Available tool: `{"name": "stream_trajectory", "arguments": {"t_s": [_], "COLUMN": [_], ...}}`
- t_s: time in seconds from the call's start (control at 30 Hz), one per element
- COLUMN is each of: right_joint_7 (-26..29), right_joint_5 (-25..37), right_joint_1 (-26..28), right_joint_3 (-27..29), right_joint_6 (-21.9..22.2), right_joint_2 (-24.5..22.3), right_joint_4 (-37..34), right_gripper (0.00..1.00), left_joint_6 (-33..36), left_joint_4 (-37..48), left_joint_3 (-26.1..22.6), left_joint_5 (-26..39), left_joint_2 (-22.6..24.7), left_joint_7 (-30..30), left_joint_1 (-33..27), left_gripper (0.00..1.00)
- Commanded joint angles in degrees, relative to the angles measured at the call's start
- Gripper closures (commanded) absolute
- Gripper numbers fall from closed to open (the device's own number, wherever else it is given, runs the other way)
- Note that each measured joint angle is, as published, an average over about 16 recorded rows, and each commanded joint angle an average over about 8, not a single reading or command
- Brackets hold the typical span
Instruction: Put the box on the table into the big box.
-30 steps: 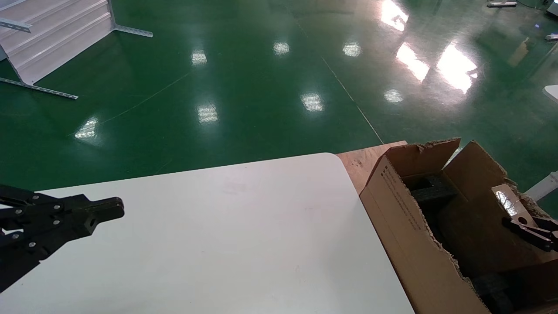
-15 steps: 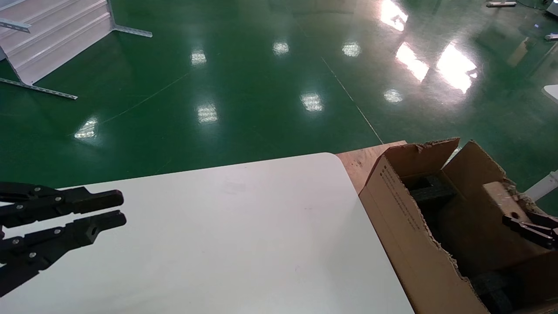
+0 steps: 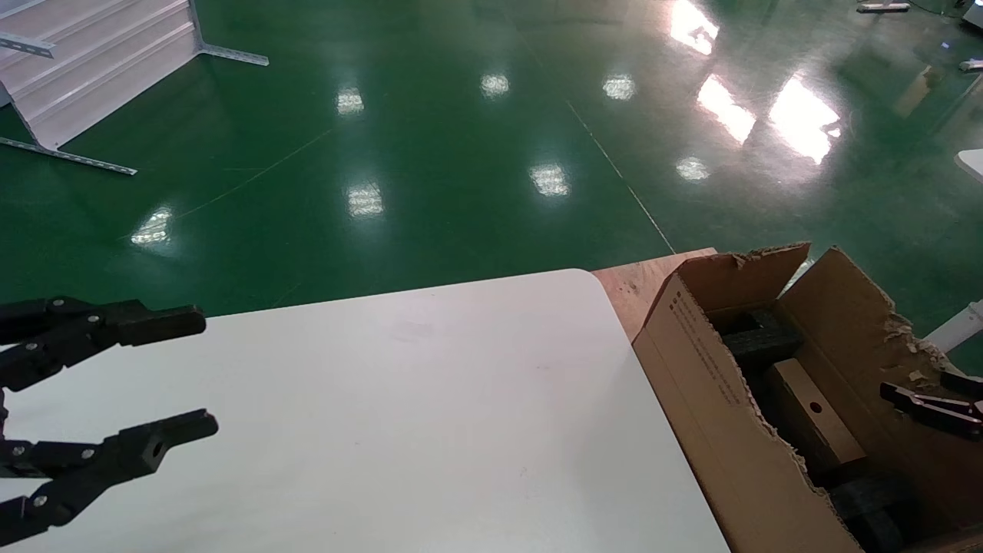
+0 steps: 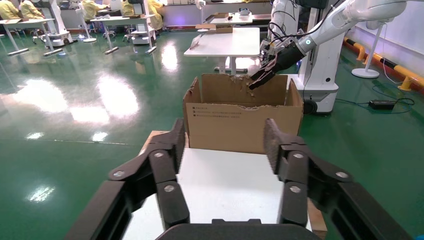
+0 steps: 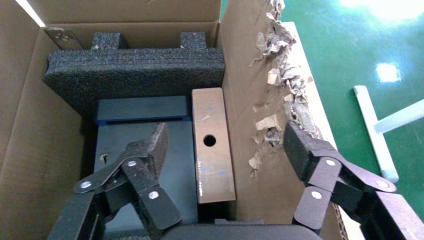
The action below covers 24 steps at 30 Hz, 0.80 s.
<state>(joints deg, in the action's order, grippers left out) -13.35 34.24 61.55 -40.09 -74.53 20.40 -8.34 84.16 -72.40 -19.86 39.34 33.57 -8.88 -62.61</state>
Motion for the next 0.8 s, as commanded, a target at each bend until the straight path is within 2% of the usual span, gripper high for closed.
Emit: {"name": "stream_trajectory", "arguments": {"t_s": [0.03,0.4,0.8], "right_joint_7": [-0.2,-1.2,-2.4], "right_joint_5": [-0.1,-0.1,-0.4], "right_joint_1": [0.1,6.1,13.5], "right_joint_3": [0.1,-0.1,0.5], "right_joint_6": [-0.3,-3.3,-1.0], "right_joint_2": [0.0,0.4,1.4], "right_joint_4": [0.2,8.7,21.9], "right_gripper": [0.0,0.0,0.0], "left_joint_6": [0.0,0.0,0.0], "left_joint_4": [0.0,0.0,0.0], "left_joint_3": [0.0,0.0,0.0], "left_joint_5": [0.0,0.0,0.0], "left_joint_2": [0.0,0.0,0.0], "left_joint_7": [0.0,0.0,0.0], "left_joint_1": [0.0,0.0,0.0], "left_gripper": [0.0,0.0,0.0]}}
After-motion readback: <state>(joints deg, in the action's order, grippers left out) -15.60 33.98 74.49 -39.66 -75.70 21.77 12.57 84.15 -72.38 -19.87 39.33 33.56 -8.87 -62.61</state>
